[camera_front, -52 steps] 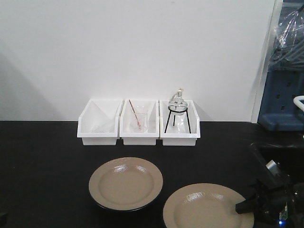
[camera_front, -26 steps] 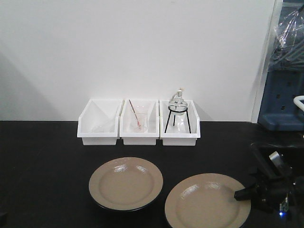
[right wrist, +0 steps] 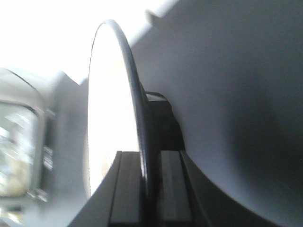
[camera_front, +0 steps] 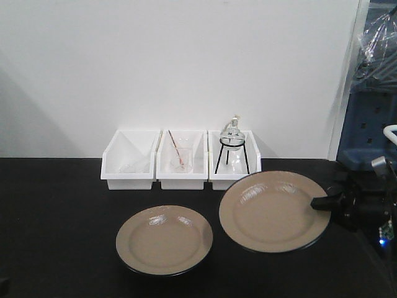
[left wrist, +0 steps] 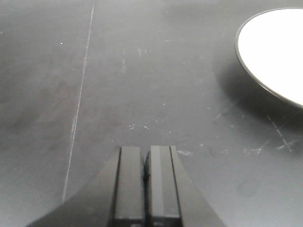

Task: Arrange circular plates on left workspace
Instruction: 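Grasp and lift the plate, carry it onto the first plate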

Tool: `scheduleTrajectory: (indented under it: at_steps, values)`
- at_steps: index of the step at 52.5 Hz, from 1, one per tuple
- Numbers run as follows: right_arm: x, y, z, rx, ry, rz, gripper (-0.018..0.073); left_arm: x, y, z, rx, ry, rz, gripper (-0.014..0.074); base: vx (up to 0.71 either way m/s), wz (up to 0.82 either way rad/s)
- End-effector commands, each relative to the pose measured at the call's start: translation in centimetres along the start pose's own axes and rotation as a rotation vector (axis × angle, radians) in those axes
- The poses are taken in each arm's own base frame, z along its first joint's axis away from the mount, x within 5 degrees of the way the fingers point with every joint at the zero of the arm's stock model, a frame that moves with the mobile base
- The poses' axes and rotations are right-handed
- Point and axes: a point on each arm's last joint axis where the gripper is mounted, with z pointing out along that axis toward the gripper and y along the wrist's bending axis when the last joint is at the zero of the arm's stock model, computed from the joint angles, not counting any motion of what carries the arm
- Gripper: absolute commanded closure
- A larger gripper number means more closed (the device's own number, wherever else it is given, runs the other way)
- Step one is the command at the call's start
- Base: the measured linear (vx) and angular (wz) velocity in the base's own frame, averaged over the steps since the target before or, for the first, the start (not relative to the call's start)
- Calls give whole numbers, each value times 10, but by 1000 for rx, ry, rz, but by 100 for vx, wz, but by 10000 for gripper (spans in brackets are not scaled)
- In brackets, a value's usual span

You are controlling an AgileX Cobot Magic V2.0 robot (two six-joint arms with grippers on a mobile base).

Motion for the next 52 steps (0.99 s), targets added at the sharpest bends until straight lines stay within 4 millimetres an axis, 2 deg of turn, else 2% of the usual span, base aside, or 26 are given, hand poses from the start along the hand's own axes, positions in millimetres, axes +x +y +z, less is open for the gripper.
scheduleTrajectory:
  at_steps: [1,8,13,14,25,38,46,48,49,52]
  values:
    - [-13,59,-13,-203,-92,-14,565,-16,5,-9,-51,-88,-15,601,0,0]
    - [-4,86,12,-247,-66,-44,564,-16,5,-9,-50,-88,-16,601,0,0]
    - [7,104,37,-280,-44,-31,564,-16,5,-9,-50,-88,-16,601,0,0]
    - [13,107,47,-279,-28,-28,563,-16,5,-9,-50,-88,-16,601,0,0]
    - [40,129,97,-275,20,-50,563,-16,5,-9,-50,-87,-16,601,0,0]
    - [57,128,138,-267,51,-33,563,-15,4,-8,-40,-80,-16,601,0,0]
    - [60,117,155,-265,58,10,563,-15,4,-8,-40,-80,-16,601,0,0]
    - [61,112,159,-257,62,20,563,-15,4,-8,-40,-80,-16,601,0,0]
    - [64,103,165,-244,75,35,563,-15,4,-9,-42,-81,-16,601,0,0]
    - [65,99,169,-236,83,49,563,-15,5,-9,-44,-83,-16,601,0,0]
